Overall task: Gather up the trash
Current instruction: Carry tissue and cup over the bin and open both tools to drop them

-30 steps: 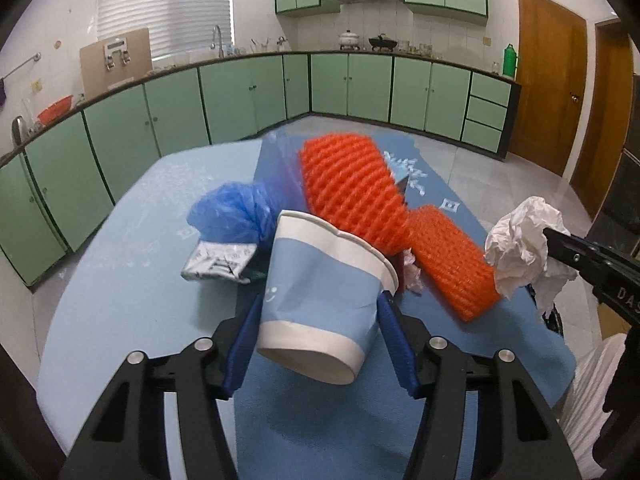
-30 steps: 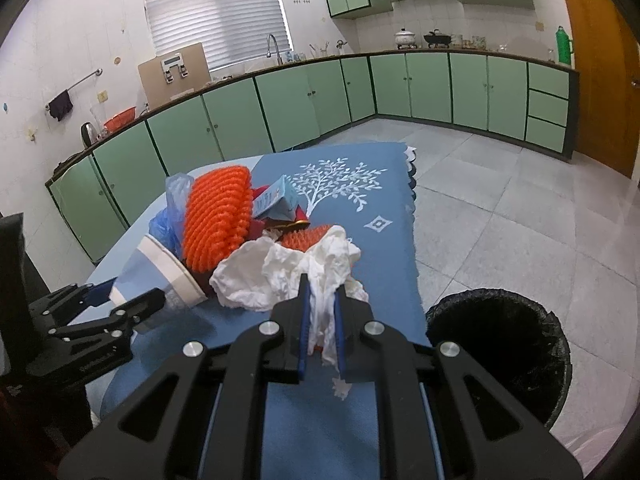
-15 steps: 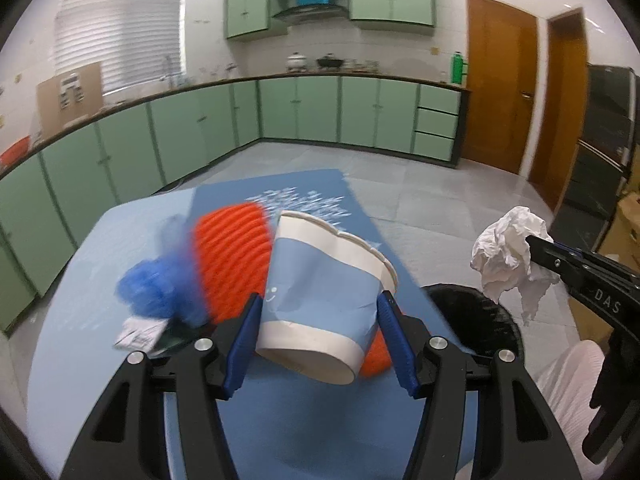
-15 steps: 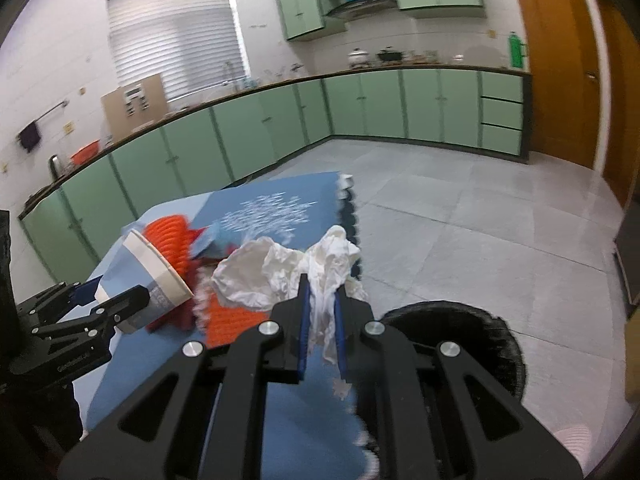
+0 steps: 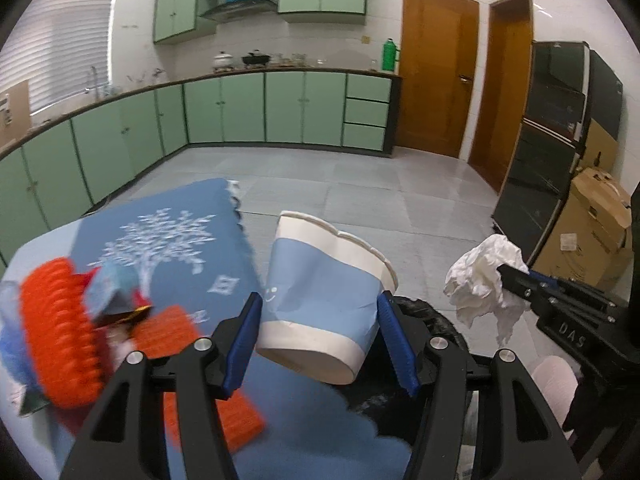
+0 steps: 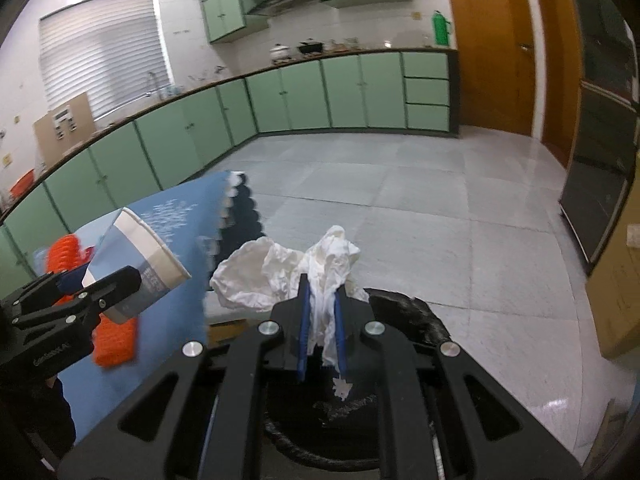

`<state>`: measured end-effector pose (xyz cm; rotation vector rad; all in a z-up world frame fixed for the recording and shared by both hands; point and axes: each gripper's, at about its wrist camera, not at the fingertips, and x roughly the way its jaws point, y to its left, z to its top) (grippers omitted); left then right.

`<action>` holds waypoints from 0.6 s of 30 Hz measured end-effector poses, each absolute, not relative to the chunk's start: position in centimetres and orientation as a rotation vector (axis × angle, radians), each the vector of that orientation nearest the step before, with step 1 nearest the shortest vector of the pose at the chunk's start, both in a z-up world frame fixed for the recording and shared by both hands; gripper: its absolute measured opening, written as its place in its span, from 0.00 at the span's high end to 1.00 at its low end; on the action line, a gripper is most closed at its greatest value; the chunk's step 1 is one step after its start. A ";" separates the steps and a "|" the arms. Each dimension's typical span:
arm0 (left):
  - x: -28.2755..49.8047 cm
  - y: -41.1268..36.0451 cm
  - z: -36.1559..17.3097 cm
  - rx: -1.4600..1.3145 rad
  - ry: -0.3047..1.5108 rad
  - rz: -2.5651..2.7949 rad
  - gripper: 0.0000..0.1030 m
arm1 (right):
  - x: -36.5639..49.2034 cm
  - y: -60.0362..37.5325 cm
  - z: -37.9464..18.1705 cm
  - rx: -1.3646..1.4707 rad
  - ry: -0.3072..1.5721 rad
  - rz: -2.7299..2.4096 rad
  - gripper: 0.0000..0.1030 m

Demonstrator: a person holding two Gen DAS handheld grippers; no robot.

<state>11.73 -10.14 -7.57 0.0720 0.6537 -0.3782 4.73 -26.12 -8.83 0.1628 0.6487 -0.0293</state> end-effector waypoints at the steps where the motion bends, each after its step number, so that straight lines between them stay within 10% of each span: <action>1: 12.1 -10.9 -7.9 0.070 0.661 -0.389 0.43 | 5.0 -26.7 -9.2 0.172 0.655 -0.042 0.89; 11: 15.3 -15.4 -10.0 0.083 0.716 -0.445 0.42 | 6.8 -29.2 -12.9 0.213 0.715 -0.095 0.86; 18: 16.3 -15.7 -10.4 0.066 0.754 -0.463 0.24 | 7.8 -30.1 -13.9 0.241 0.750 -0.127 0.55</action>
